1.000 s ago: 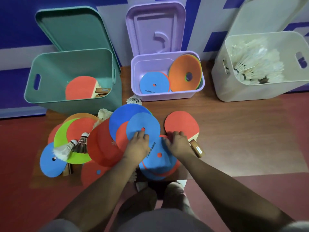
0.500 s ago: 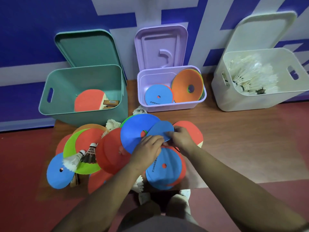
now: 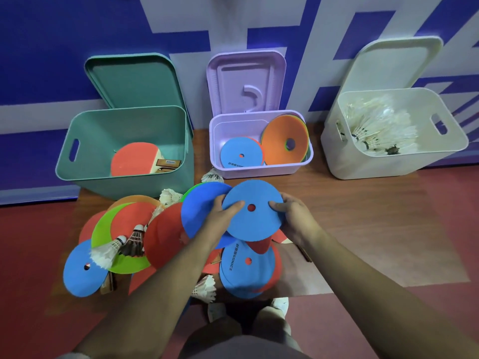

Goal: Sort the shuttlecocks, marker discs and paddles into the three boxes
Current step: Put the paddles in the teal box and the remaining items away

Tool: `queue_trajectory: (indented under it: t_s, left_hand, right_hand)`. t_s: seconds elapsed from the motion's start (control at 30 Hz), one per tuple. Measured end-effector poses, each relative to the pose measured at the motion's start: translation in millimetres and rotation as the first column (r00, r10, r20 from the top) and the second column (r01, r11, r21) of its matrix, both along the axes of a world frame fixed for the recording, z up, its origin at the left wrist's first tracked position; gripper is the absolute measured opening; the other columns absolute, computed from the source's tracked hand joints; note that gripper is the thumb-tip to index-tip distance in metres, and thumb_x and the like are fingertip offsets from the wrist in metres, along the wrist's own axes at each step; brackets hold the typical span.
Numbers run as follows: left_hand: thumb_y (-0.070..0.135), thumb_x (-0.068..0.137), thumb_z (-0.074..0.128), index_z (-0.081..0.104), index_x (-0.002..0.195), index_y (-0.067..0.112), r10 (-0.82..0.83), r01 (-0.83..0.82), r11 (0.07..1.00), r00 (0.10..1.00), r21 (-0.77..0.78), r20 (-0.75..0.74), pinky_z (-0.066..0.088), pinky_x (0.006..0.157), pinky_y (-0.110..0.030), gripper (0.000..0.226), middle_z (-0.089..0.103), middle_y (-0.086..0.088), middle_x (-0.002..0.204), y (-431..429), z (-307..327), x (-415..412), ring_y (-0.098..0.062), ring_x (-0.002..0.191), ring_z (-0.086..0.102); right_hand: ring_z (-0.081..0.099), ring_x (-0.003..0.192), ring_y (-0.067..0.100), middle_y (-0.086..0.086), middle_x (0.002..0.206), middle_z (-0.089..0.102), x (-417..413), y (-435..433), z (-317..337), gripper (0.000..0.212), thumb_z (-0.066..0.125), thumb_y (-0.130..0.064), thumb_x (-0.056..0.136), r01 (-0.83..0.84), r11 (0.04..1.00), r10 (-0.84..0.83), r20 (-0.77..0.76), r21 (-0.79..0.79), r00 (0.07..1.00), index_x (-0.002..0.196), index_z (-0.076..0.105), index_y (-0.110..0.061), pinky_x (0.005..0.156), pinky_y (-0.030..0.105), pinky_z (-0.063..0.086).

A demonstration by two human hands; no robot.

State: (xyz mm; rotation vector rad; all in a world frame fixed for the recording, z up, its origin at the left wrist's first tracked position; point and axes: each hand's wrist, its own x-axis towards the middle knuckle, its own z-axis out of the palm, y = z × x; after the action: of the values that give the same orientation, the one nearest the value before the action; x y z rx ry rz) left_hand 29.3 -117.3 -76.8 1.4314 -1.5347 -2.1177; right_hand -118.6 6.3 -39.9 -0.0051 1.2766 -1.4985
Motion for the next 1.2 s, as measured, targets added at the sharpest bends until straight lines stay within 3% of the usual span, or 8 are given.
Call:
queue_trajectory:
  t_s: [0.13, 0.3, 0.43, 0.6, 0.7, 0.83, 1.0, 1.2]
  left_hand:
    - [0.065, 0.06, 0.078, 0.067, 0.114, 0.028, -0.076, 0.076, 0.997, 0.997, 0.009, 0.009, 0.052, 0.096, -0.043, 0.066, 0.073, 0.006, 0.11, 1.3, -4.6, -8.3, -0.015, 0.104, 0.068]
    - [0.019, 0.089, 0.067, 0.064, 0.119, 0.007, -0.03, 0.051, 0.992, 0.984, 0.112, -0.176, 0.051, 0.097, -0.045, 0.032, 0.07, -0.011, 0.115, 6.5, 2.8, -19.2, -0.032, 0.113, 0.064]
    - [0.009, 0.081, 0.071, 0.056, 0.126, 0.006, -0.018, 0.048, 0.989, 0.979, 0.14, -0.205, 0.051, 0.097, -0.049, 0.048, 0.067, -0.015, 0.121, 13.9, 4.0, -29.1, -0.034, 0.112, 0.064]
    - [-0.003, 0.086, 0.063, 0.061, 0.111, 0.017, 0.077, -0.079, 0.997, 0.981, -0.006, -0.18, 0.051, 0.096, -0.048, 0.032, 0.069, -0.01, 0.114, -5.4, 2.8, -20.7, -0.035, 0.11, 0.064]
    - [-0.01, 0.088, 0.056, 0.059, 0.109, 0.023, 0.161, -0.172, 0.985, 0.953, -0.021, -0.256, 0.052, 0.092, -0.042, 0.039, 0.069, -0.004, 0.109, -19.6, 8.2, -14.8, -0.026, 0.102, 0.064]
    - [-0.009, 0.09, 0.054, 0.059, 0.103, 0.022, 0.149, -0.161, 0.987, 0.955, -0.027, -0.256, 0.053, 0.087, -0.04, 0.034, 0.07, -0.001, 0.103, -27.3, 6.5, -2.2, -0.024, 0.096, 0.065]
    - [-0.008, 0.09, 0.052, 0.058, 0.097, 0.02, 0.134, -0.144, 0.989, 0.961, -0.026, -0.24, 0.056, 0.073, -0.031, 0.029, 0.072, 0.003, 0.094, -27.6, 1.6, 11.3, -0.016, 0.087, 0.068]
    - [-0.008, 0.089, 0.053, 0.058, 0.096, 0.019, 0.07, -0.081, 0.996, 0.972, -0.037, -0.224, 0.054, 0.074, -0.03, 0.028, 0.07, 0.0, 0.094, -30.1, -4.8, 25.2, -0.016, 0.085, 0.066]
  right_hand:
    - [0.067, 0.104, 0.036, 0.021, 0.116, 0.068, -11.1, 11.7, 0.4, 0.029, 0.045, 0.004, 0.093, 0.077, 0.995, -0.072, 0.078, -0.06, 0.994, 0.118, 0.058, 0.0, 0.081, 0.041, 0.057]
    - [0.063, 0.112, 0.038, 0.019, 0.122, 0.066, -28.4, 21.8, -10.8, 0.039, 0.054, 0.005, 0.087, 0.051, 0.999, -0.051, -0.039, 0.011, 0.998, 0.125, 0.056, -0.003, 0.093, 0.048, 0.054]
    - [0.064, 0.112, 0.024, 0.004, 0.124, 0.066, -17.3, 26.7, -22.8, 0.059, 0.069, 0.0, 0.074, -0.07, 0.991, 0.099, -0.268, 0.118, 0.958, 0.128, 0.052, -0.016, 0.096, 0.047, 0.053]
    - [0.065, 0.087, 0.022, 0.01, 0.104, 0.065, -1.6, 33.8, -35.4, 0.026, 0.058, -0.03, 0.096, 0.04, 0.965, 0.023, -0.235, 0.258, 0.972, 0.111, 0.057, -0.009, 0.078, 0.037, 0.055]
    - [0.065, 0.079, 0.021, 0.006, 0.092, 0.067, 15.0, 49.9, -51.4, 0.037, 0.063, -0.045, 0.084, -0.006, 0.866, 0.267, -0.451, 0.501, 0.852, 0.097, 0.058, -0.011, 0.07, 0.031, 0.054]
    - [0.055, 0.07, 0.013, -0.003, 0.077, 0.055, 51.2, 70.1, -89.4, 0.041, 0.072, -0.05, 0.076, -0.191, 0.681, 0.66, -0.481, 0.707, 0.577, 0.087, 0.054, -0.015, 0.054, 0.016, 0.034]
    - [0.047, 0.119, 0.031, 0.013, 0.128, 0.046, 83.5, 59.7, -113.0, 0.104, 0.074, -0.069, 0.065, -0.087, 0.509, 0.721, -0.369, 0.856, 0.587, 0.136, 0.036, -0.004, 0.092, 0.036, 0.044]
    - [0.049, 0.116, 0.033, 0.014, 0.126, 0.045, 106.7, 47.3, -119.9, 0.098, 0.076, -0.061, 0.069, 0.093, 0.509, 0.663, -0.459, 0.856, 0.591, 0.135, 0.029, -0.006, 0.094, 0.04, 0.044]
